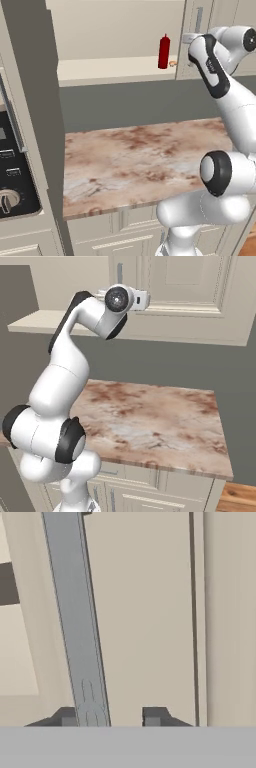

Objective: The dining table condiment station is running low on ketchup. Refill the condiment station by opening the cabinet and taking the ketchup from the cabinet and placing it on the dining table.

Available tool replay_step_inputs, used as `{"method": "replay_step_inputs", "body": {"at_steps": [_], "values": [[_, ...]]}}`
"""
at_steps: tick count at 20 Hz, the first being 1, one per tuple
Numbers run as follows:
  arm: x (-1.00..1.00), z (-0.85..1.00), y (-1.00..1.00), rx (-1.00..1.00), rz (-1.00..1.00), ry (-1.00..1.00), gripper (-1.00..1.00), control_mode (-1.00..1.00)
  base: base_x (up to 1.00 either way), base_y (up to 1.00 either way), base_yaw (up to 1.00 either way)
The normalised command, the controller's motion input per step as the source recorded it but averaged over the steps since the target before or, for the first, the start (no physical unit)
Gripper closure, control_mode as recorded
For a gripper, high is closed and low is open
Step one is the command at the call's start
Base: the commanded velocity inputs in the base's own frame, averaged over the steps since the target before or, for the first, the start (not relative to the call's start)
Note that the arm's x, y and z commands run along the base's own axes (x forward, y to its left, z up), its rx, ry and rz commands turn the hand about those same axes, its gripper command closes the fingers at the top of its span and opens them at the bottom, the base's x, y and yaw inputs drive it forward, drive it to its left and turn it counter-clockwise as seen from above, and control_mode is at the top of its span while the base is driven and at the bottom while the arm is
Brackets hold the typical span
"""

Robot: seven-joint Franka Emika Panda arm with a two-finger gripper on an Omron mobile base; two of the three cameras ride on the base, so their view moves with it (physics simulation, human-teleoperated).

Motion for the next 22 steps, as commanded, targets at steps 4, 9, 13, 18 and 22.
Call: {"method": "replay_step_inputs", "body": {"at_steps": [4,9,13,18,22], "values": [[0.73,-0.09,0.04,0.00,0.00,0.06,1.00,-1.00,0.00,0.00,0.00],[0.65,-0.03,0.28,0.00,0.00,0.07,1.00,-1.00,0.00,0.00,0.00],[0.42,0.00,0.27,-0.01,0.00,0.08,1.00,-1.00,0.00,0.00,0.00],[0.14,0.00,0.06,0.00,0.00,0.03,1.00,-1.00,0.00,0.00,0.00],[0.00,0.00,0.00,0.00,0.00,0.00,1.00,-1.00,0.00,0.00,0.00]]}}
